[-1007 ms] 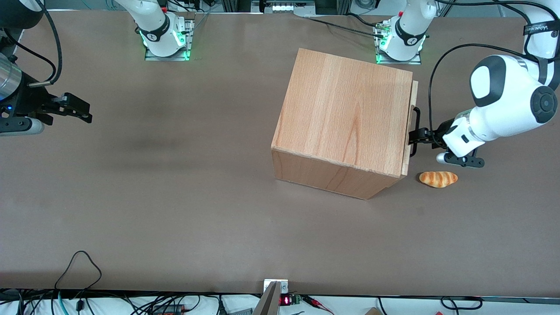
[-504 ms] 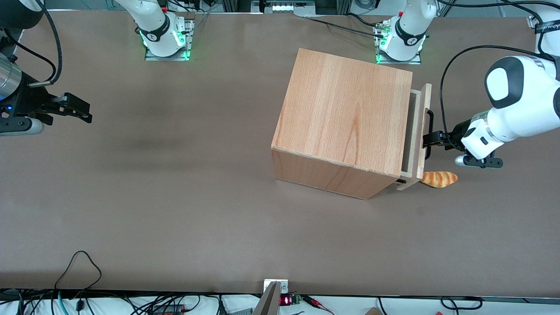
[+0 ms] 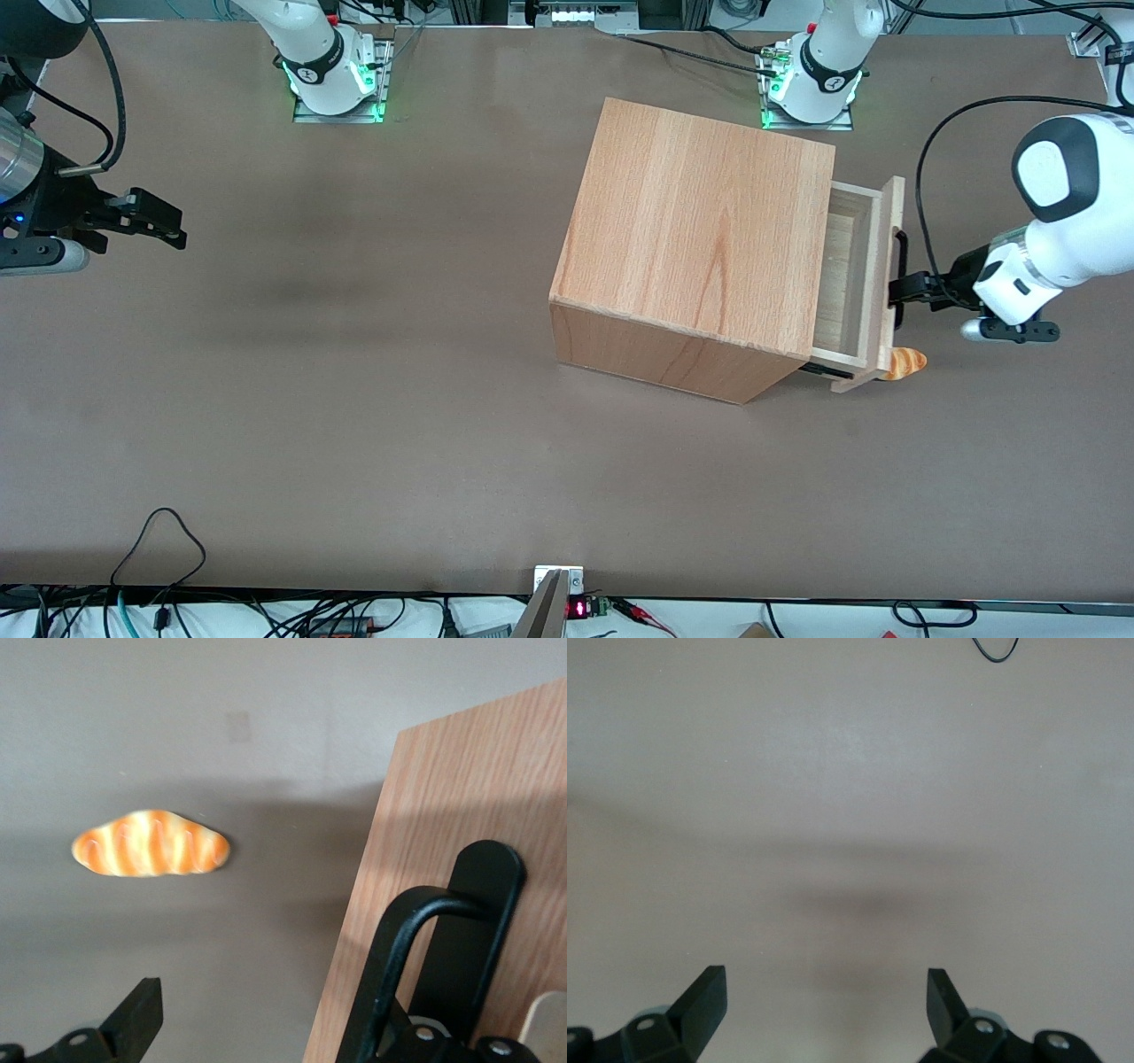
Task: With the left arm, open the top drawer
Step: 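Pull the handle away from the cabinet with the left gripper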
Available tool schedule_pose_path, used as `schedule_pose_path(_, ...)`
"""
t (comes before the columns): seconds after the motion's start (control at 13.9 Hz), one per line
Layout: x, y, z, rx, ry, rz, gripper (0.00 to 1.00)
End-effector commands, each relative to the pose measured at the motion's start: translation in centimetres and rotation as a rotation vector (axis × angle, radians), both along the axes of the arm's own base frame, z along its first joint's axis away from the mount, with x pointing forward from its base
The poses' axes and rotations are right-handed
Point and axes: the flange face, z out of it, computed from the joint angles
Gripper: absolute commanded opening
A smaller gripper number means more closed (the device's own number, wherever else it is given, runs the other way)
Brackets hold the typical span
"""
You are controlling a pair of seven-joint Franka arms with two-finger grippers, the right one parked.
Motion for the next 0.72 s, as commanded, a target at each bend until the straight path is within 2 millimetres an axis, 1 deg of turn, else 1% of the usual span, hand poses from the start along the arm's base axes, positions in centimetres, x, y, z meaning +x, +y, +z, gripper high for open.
schedule_pose_path(0.0, 0.7, 2.9, -3.7, 0.014, -0.007, -0.006, 1.00)
schedule_pose_path(0.22, 0.8, 5.2, -3.6, 0.026, -0.016, 0.012, 1.00)
schedule_pose_path(0.36, 0.9, 7.0, -3.3, 0.036, -0.045, -0.029, 1.00)
schedule_pose_path(0.5, 0.8, 8.7, -3.3, 0.050, -0.068, -0.034, 1.00)
schedule_pose_path(0.65, 0.7, 9.5, -3.3, 0.055, -0.073, -0.041, 1.00)
